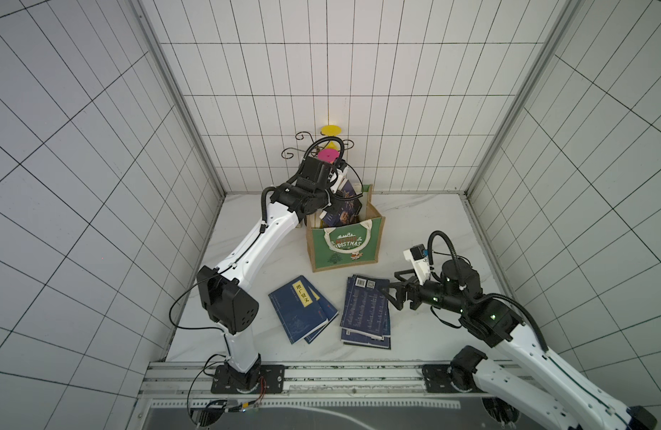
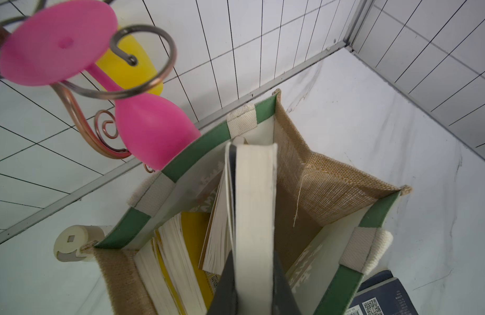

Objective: Put the books into the canvas bag
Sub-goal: Place the book in the canvas bag.

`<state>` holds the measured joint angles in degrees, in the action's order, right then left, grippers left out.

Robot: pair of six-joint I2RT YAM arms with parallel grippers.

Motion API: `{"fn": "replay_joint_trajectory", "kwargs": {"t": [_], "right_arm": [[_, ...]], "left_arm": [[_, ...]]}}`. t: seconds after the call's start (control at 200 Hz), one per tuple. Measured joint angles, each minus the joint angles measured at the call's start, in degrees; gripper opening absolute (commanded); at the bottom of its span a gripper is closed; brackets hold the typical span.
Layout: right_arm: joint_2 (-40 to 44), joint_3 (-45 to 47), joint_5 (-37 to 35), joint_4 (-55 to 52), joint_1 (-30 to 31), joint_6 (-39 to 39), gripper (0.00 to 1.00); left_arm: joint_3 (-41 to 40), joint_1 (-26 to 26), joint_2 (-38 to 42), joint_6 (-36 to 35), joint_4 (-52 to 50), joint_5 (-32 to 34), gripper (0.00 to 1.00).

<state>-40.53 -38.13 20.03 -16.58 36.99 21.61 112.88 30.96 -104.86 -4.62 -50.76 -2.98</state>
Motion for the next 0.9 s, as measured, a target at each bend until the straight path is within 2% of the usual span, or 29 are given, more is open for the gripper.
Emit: {"fn": "replay_joint_trajectory", "kwargs": {"t": [0.235,0.55,0.705,0.899], "right_arm": [[-0.13,0.0,0.2,0.2,0.0,0.04,0.99],[-0.57,0.0,0.33,0.24,-0.24,0.04,0.99],[-1.25,0.0,0.39,0.28,-0.5,0.0,0.99],[-1.86,0.0,0.52,0.31,-0.72,0.0,0.99]], "left_arm": [[3.04,3.04,-6.8,-0.57,-2.01,4.55,0.0],[7.08,3.1,-13.57,-0.57,-4.5,4.79,0.0],[7.34,2.99,-14.16,-0.68,-5.75,3.89,0.24],[10.23,2.56,-14.16,-0.37,-5.11,3.02,0.39]]}}
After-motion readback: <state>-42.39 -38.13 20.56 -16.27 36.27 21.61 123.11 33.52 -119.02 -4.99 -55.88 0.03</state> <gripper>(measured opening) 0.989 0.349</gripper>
